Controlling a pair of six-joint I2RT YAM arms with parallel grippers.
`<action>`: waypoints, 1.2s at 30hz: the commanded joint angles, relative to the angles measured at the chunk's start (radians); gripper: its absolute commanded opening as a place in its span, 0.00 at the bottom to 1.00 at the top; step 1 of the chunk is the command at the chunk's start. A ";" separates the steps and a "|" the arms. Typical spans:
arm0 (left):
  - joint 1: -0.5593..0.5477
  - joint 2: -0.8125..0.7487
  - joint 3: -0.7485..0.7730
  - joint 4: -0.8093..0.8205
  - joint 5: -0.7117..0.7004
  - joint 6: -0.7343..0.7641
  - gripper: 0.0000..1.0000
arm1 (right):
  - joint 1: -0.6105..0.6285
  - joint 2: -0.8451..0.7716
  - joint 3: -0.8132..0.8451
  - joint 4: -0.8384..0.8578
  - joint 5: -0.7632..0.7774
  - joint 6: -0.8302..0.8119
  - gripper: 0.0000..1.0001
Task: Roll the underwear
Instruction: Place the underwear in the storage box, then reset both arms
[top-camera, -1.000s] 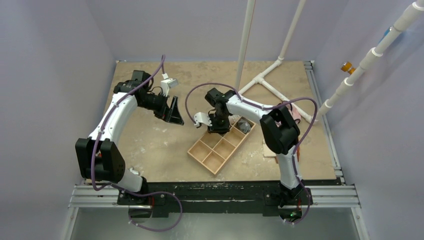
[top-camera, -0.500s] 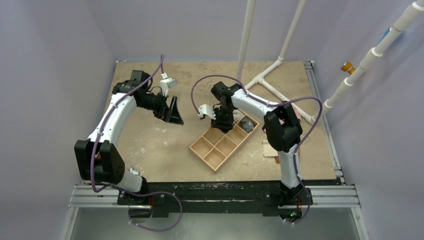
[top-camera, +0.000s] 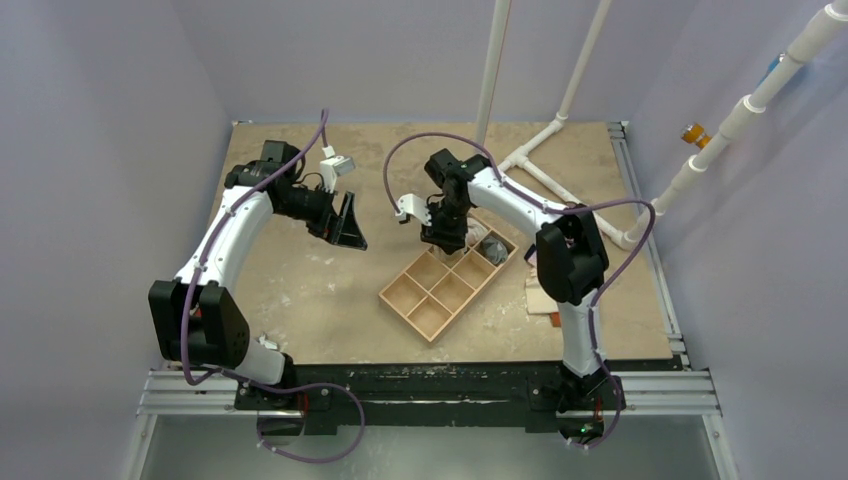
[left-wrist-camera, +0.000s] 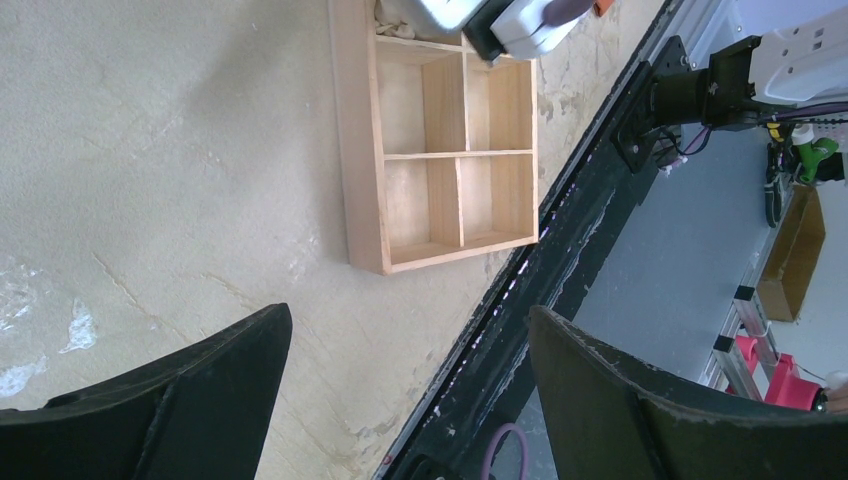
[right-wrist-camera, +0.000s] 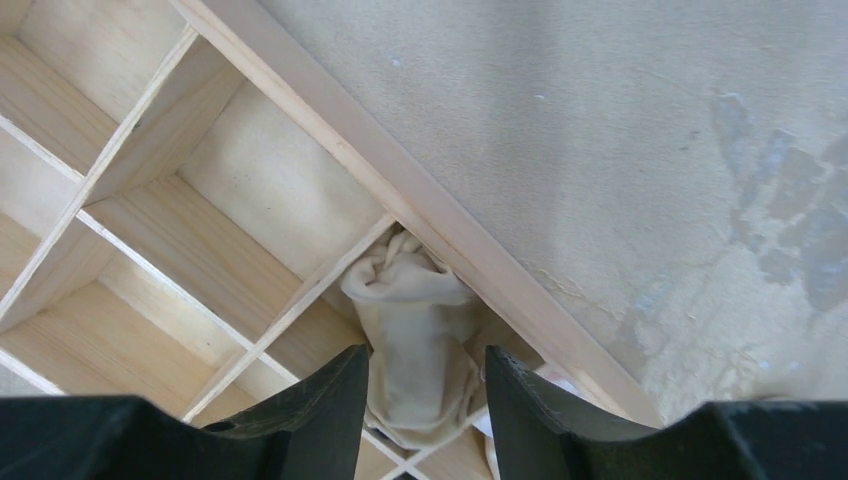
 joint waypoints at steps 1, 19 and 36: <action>0.013 -0.035 0.003 0.000 0.038 0.016 0.88 | -0.018 -0.090 0.067 -0.037 -0.050 0.026 0.45; 0.024 -0.047 0.001 0.000 0.032 0.012 0.88 | -0.036 -0.065 -0.110 0.079 -0.065 0.055 0.26; 0.043 -0.108 -0.026 0.053 -0.092 -0.026 0.89 | -0.068 -0.152 -0.110 0.151 -0.058 0.155 0.33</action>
